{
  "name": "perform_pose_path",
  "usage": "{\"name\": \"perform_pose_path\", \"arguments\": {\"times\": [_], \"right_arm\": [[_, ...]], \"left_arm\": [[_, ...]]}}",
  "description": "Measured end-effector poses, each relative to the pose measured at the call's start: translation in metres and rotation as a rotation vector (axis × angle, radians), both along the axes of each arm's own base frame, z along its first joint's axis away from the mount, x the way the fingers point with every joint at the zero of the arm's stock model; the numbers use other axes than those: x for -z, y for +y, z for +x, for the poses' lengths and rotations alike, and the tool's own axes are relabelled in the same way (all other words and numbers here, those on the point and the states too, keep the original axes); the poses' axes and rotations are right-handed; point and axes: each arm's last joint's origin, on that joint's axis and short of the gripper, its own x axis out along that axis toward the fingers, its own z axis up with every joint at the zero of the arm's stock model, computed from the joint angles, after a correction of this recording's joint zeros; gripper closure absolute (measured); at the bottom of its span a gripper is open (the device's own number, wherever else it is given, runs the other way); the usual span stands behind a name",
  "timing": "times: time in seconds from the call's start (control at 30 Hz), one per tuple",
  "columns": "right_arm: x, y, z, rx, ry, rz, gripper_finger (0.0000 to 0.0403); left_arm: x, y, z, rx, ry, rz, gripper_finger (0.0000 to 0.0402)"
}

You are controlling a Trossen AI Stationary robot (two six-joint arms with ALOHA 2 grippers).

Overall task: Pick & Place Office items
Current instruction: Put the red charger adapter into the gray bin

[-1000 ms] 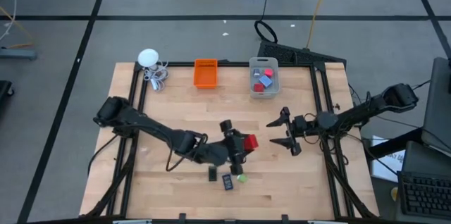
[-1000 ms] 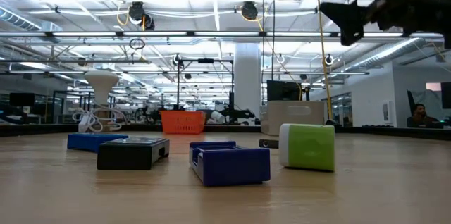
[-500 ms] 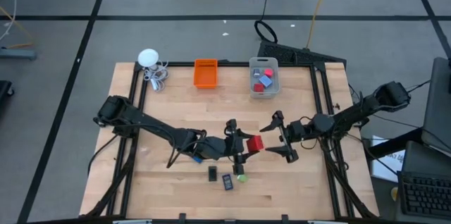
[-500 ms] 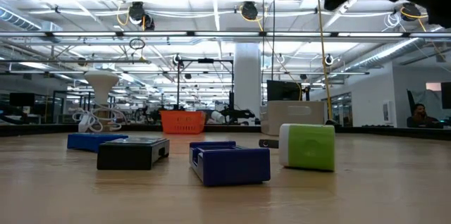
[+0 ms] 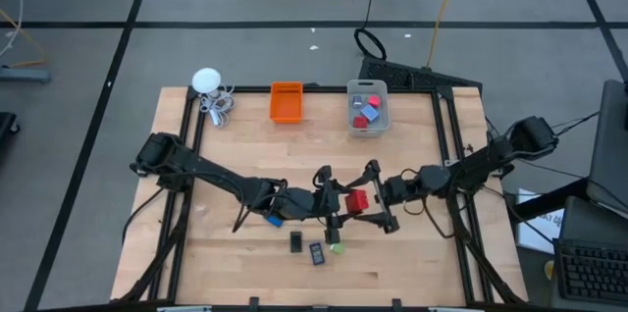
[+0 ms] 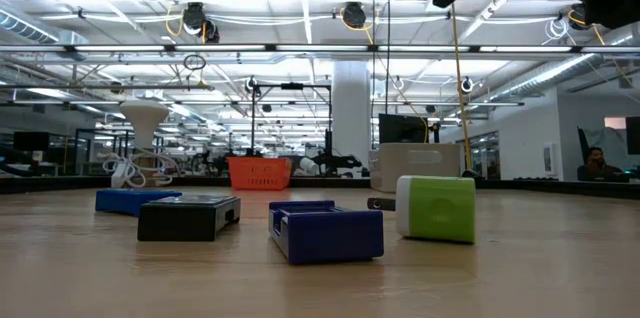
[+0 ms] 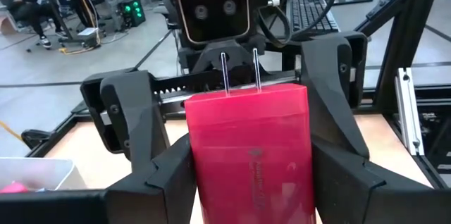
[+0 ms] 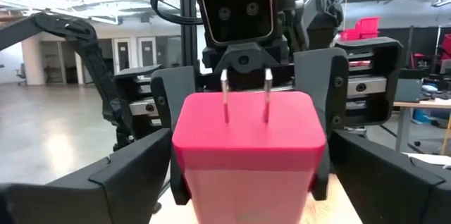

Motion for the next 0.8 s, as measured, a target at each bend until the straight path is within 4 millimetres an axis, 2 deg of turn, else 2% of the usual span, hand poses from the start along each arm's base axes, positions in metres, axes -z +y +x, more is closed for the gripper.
{"name": "perform_pose_path", "arguments": {"times": [0.27,0.8], "right_arm": [[-0.0048,0.0013,-0.0028,-0.002,-0.025,-0.012,0.0065],[-0.0099,0.0022,-0.0055,0.020,-0.069,-0.032,0.0063]], "left_arm": [[-0.0017,0.0001,-0.0001,0.000,-0.006,0.000,0.0179],[-0.0023,-0.0009,-0.0001,0.016,-0.011,-0.021,0.0179]]}}
